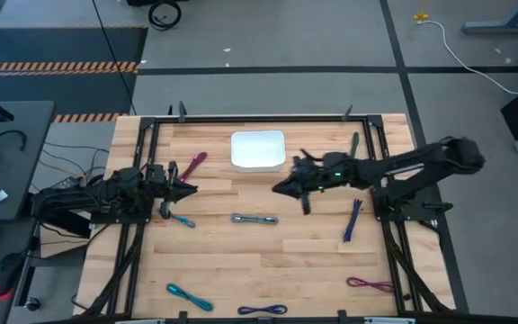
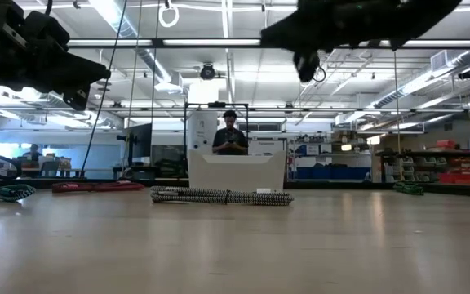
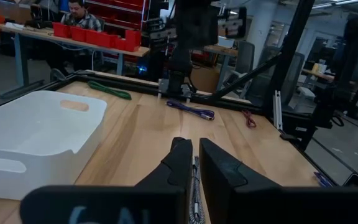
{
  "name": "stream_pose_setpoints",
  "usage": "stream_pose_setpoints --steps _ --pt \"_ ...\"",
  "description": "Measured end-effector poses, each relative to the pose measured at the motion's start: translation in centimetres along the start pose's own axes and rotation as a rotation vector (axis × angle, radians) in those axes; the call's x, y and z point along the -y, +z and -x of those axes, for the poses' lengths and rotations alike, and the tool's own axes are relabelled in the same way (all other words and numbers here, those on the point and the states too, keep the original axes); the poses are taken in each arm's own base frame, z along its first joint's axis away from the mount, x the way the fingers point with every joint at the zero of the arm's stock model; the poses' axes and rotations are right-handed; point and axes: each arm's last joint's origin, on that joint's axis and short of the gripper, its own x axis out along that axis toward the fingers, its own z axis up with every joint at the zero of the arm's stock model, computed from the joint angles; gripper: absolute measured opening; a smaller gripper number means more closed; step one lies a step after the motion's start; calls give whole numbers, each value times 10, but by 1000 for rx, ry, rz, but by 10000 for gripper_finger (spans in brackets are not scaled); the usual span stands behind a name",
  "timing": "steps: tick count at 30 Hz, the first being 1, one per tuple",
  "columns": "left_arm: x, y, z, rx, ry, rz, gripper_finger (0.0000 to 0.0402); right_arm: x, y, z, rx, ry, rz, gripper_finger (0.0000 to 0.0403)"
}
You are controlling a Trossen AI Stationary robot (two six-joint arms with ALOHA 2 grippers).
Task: Pick and place USB-C Cables
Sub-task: Put the black white charger cable into the white bin
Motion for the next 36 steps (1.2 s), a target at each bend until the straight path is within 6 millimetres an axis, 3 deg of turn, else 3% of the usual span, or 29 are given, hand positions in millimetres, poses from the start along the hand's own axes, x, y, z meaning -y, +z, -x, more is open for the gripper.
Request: stream_pose_setpoints --steps 6,17,21,27,36 --pt "0 0 0 0 0 0 34 17 -31 -35 -149 -40 133 59" --pt "0 0 0 0 0 -1 37 28 -103 -78 -248 25 330 210" --pt "0 0 0 0 0 -1 38 33 -126 -86 -284 -29 344 244" --pt "0 0 0 0 0 0 32 33 -146 -94 -316 -15 322 241" --pt "0 0 0 0 0 0 37 24 -159 -106 -331 -45 344 192"
